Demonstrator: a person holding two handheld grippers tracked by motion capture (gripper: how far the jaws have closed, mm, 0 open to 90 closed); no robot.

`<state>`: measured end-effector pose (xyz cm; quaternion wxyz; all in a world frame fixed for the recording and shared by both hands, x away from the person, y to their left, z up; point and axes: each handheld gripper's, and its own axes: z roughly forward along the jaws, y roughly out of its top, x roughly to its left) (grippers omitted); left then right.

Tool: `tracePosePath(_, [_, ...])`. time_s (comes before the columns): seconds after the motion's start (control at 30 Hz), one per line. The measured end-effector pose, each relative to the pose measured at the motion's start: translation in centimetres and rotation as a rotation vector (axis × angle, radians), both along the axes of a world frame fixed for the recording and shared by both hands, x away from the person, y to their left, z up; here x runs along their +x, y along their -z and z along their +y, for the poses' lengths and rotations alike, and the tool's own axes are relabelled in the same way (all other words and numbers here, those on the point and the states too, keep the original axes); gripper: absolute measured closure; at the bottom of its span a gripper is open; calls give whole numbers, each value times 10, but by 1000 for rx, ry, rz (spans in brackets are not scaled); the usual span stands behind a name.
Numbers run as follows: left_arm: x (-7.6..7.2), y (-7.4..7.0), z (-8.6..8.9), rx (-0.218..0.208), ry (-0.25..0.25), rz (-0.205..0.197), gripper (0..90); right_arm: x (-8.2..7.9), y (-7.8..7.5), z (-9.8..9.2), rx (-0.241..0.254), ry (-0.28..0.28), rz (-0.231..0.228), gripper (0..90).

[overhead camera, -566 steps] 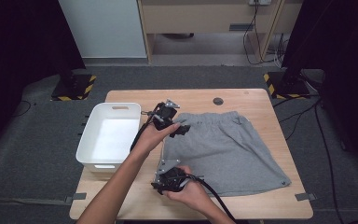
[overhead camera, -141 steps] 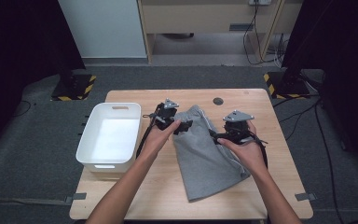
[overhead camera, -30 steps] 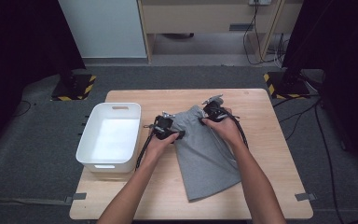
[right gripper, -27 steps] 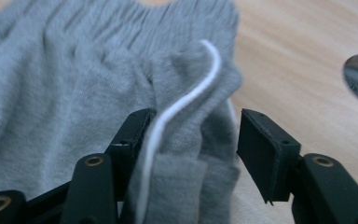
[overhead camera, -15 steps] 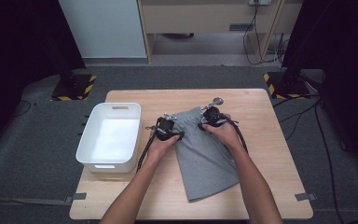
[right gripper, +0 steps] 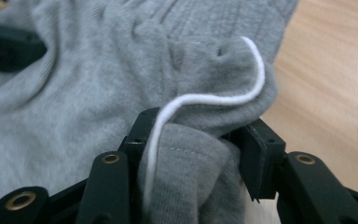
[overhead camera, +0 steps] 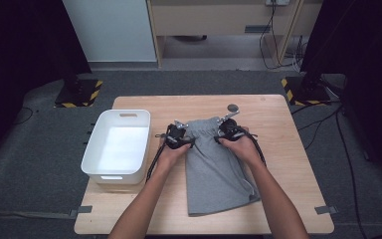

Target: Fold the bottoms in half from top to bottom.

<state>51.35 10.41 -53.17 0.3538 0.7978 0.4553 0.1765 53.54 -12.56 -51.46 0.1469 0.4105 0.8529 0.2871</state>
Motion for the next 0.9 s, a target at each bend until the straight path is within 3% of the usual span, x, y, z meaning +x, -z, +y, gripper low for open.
tracePosePath(0.2, [-1,-1,-1,7,4,5,426,-13,2,-10,22,14,-5,517])
tracePosePath(0.73, [-5,0,3,2,30,-5,415,-23,3,-13,15,20,-18,499])
tracePosePath(0.9, [-6,-5,4,16,37,13,409,-22,-2,-15,12,29,-14,430])
